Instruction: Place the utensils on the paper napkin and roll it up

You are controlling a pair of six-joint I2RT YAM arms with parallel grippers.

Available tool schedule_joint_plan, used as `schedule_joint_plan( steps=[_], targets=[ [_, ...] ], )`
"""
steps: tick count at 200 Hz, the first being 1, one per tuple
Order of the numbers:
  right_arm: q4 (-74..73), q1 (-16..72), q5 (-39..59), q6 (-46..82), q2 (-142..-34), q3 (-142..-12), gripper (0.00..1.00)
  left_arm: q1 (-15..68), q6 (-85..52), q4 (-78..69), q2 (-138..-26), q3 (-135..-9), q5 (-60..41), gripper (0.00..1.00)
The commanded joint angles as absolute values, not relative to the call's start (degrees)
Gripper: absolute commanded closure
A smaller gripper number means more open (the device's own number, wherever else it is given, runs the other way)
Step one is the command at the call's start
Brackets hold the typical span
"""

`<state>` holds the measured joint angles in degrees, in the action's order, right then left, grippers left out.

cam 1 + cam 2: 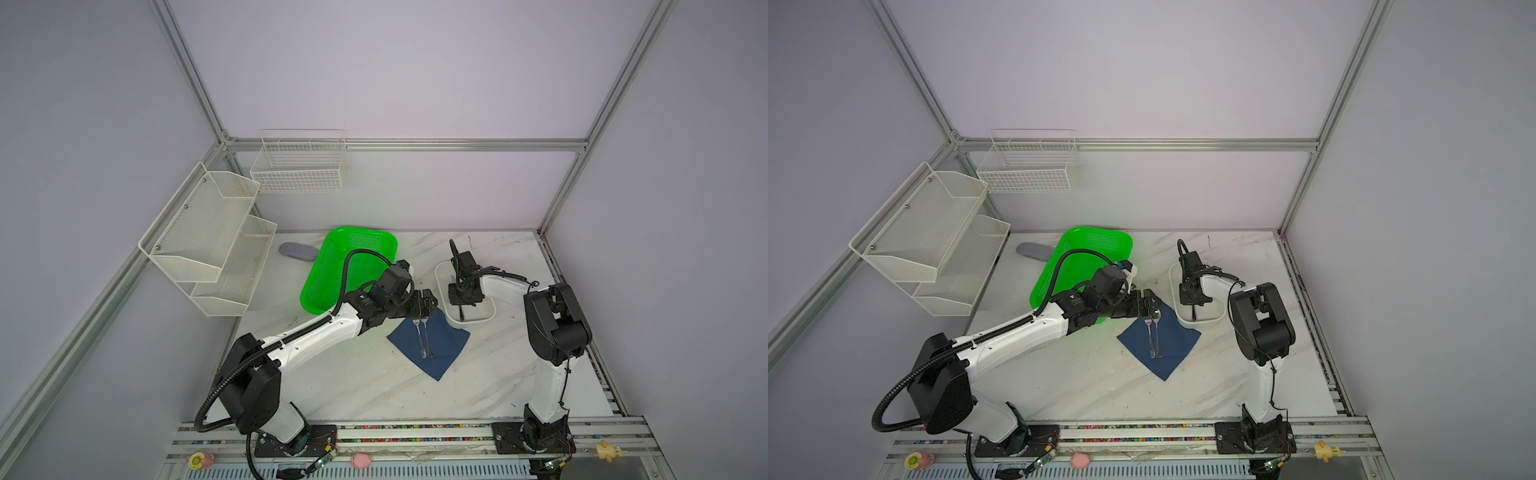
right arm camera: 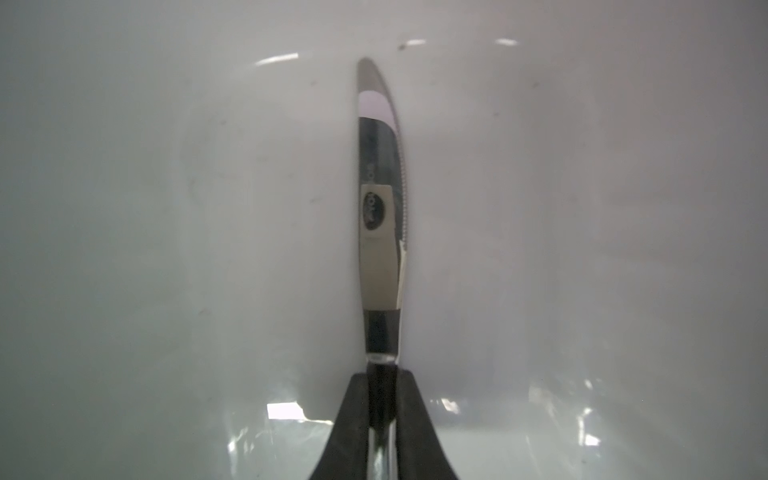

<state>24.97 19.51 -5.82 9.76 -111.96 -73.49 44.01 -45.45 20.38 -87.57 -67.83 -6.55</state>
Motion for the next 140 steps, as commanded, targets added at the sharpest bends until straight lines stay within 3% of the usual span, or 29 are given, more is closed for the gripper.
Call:
schedule_joint_plan(
  steps=[1,81,140],
  targets=[
    [31.6,16.0,-11.4,6.6,-115.0,-71.2,0.89,43.8,-45.5,18.4,-85.8,-65.6,-5.7,0.08],
    [31.8,7.3,-11.2,3.5,-114.9,-71.1,0.91,43.2,-44.4,18.0,-85.3,-64.4,-7.2,0.08],
    [31.1,6.5,3.4,4.2,-116.3,-72.8,0.87,42.4,-43.8,16.3,-85.3,-63.2,-8.5,0.07]
  ],
)
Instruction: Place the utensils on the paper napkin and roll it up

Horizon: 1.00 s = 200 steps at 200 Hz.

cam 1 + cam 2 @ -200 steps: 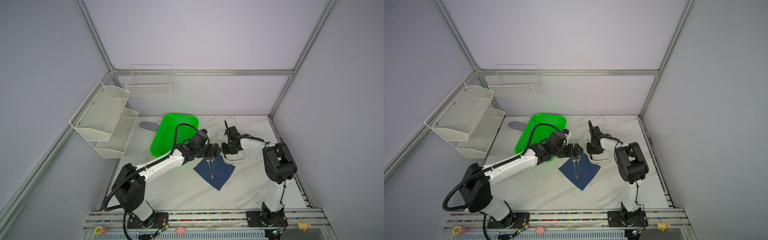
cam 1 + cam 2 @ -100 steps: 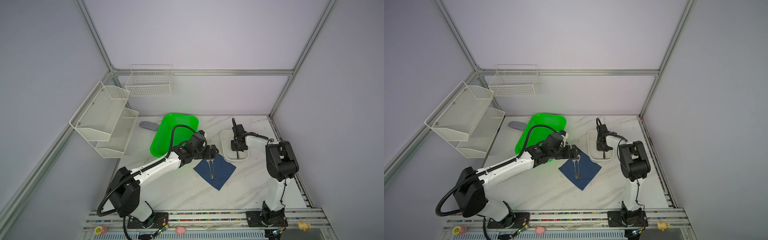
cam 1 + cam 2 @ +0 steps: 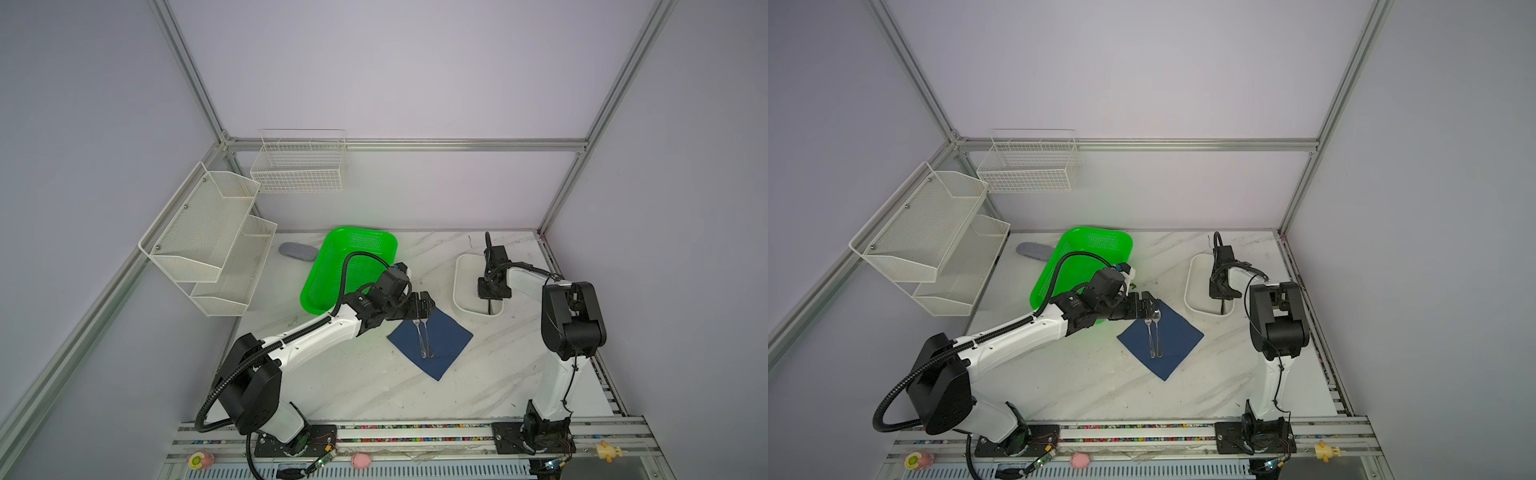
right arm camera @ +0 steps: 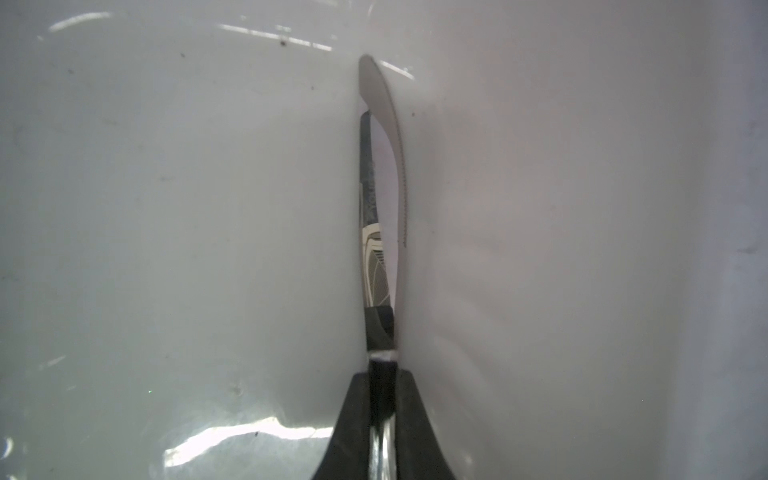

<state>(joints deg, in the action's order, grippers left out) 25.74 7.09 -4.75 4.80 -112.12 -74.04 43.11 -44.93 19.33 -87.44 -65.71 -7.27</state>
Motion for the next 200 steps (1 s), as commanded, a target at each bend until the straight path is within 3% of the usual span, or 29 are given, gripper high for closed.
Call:
schedule_joint_plan(
  steps=[1,23,92,143,200],
  targets=[
    [31.0,6.5,3.6,4.3,-116.3,-72.7,0.87,42.4,-43.8,16.2,-85.3,-63.2,-8.5,0.07],
    [29.9,6.5,8.6,5.1,-117.2,-73.6,0.94,42.1,-43.8,15.9,-85.2,-62.7,-9.2,0.07],
    [28.5,6.5,11.3,5.0,-113.4,-75.9,0.88,41.0,-43.7,14.4,-84.4,-61.0,-10.7,0.07],
    [35.9,11.5,-5.6,6.7,-113.6,-79.7,0.73,40.4,-43.4,13.4,-84.5,-60.4,-12.1,0.07],
    [40.4,16.3,-15.6,10.9,-115.1,-79.3,0.71,39.3,-43.0,12.3,-82.8,-58.0,-12.5,0.07]
  ],
)
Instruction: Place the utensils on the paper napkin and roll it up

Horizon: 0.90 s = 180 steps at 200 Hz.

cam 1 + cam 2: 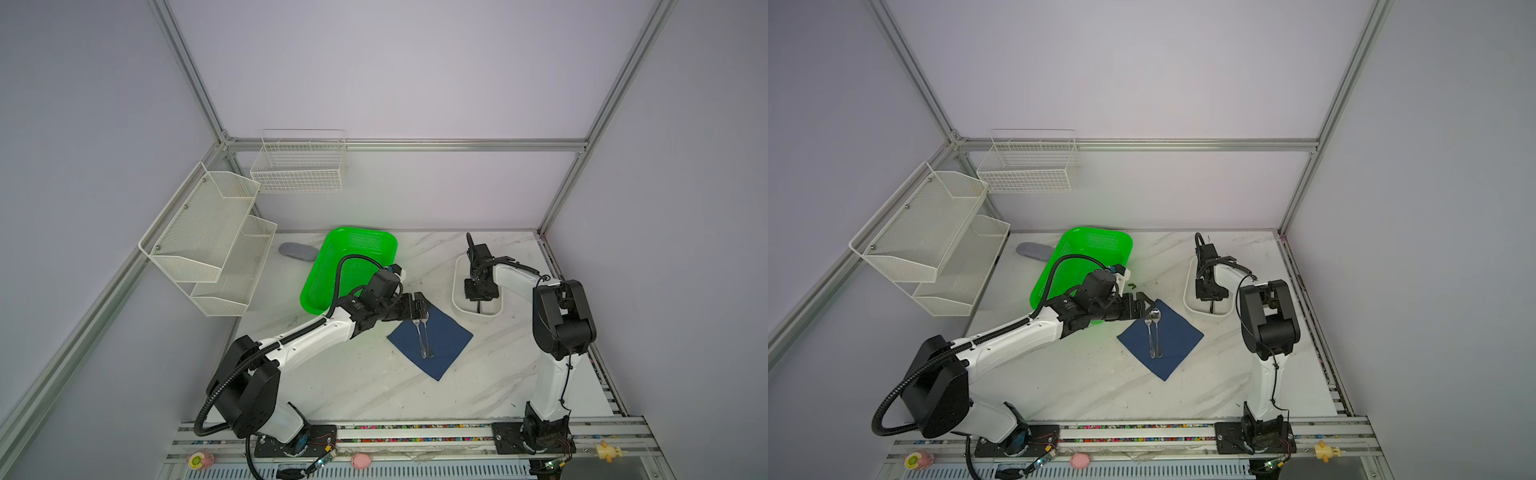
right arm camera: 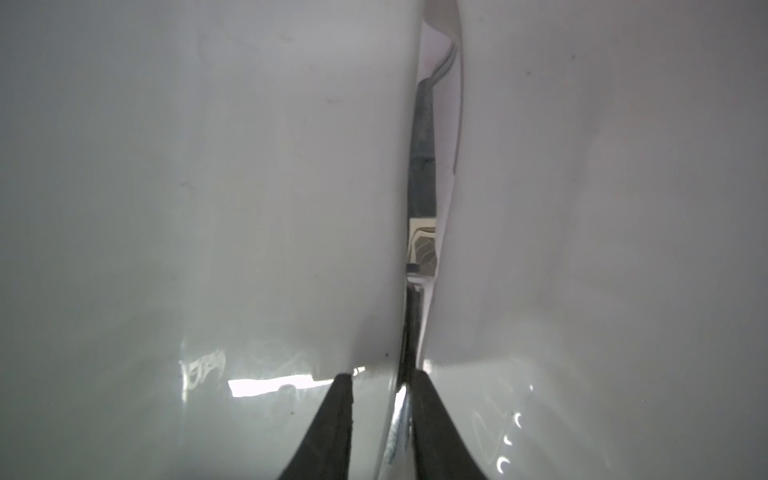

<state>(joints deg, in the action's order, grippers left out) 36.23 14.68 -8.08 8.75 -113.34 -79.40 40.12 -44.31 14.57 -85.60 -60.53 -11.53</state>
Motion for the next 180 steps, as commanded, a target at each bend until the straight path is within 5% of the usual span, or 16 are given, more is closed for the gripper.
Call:
schedule_joint_plan(
  steps=[1,91,180],
  targets=[
    [40.4,16.3,-15.8,11.0,-115.2,-79.3,0.72,39.3,-43.0,12.2,-82.8,-57.9,-12.5,0.07],
    [38.5,16.4,-19.7,11.2,-126.3,-83.4,0.82,36.8,-41.9,11.7,-81.6,-56.5,-14.5,0.06],
    [36.2,15.7,-16.2,10.8,-121.0,-85.3,0.92,35.5,-41.5,10.8,-82.0,-55.9,-16.1,0.06]
  ],
)
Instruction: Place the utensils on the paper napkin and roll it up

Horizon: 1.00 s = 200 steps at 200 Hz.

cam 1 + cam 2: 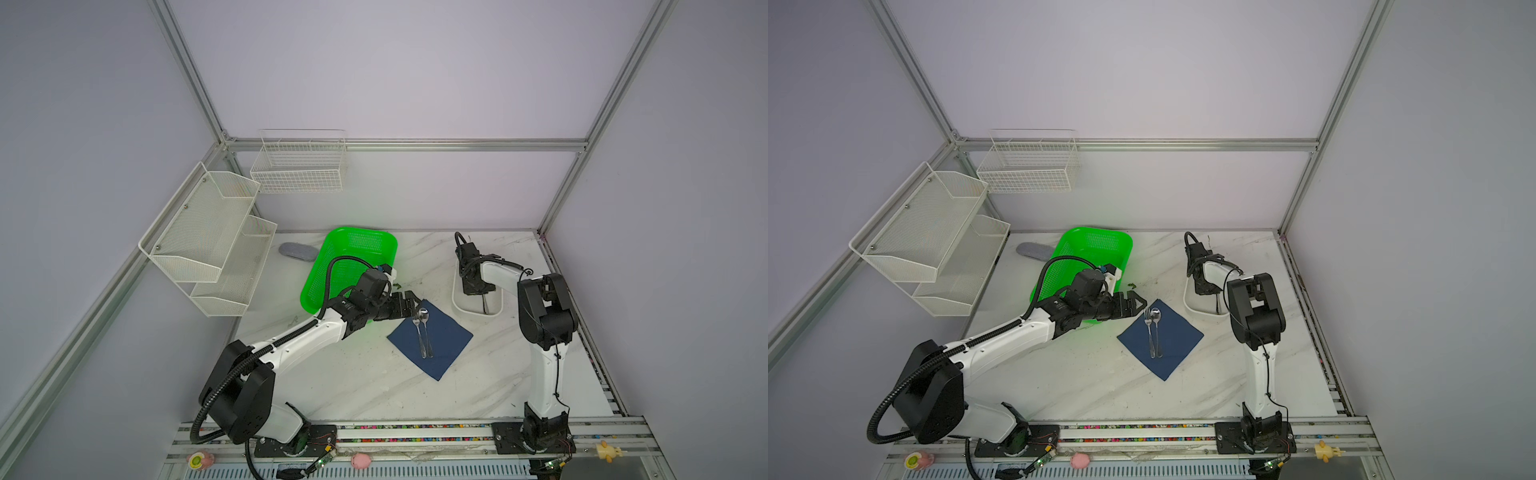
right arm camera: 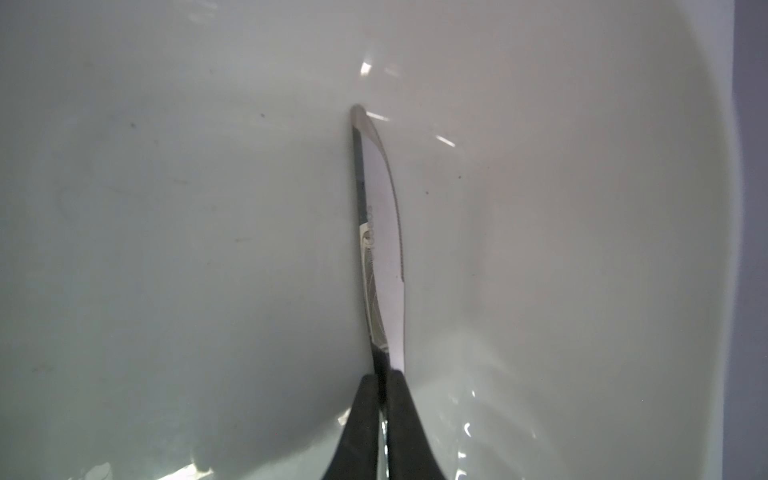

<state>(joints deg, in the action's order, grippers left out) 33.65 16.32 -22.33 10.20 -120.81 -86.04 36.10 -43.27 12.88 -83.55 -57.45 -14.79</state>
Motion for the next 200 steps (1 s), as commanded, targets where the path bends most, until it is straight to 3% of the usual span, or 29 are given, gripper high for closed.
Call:
schedule_joint_plan(
  steps=[1,31,66,129,200],
  targets=[
    [36.2,15.6,-16.0,10.7,-120.9,-85.4,0.92,35.5,-41.5,10.8,-82.0,-55.9,-16.1,0.06],
    [35.2,13.7,-10.5,11.4,-117.9,-85.4,0.91,35.2,-41.3,10.9,-82.0,-55.7,-16.4,0.06],
    [35.2,10.8,-4.9,11.7,-115.0,-86.1,0.8,35.0,-41.3,10.8,-81.7,-55.4,-16.6,0.06],
    [35.6,7.7,-5.5,12.0,-117.2,-89.8,0.7,34.8,-41.2,11.0,-81.5,-55.4,-17.0,0.06],
    [38.0,11.9,-16.5,8.6,-124.1,-95.0,0.69,34.6,-41.3,10.7,-81.6,-55.2,-16.9,0.06]
  ],
)
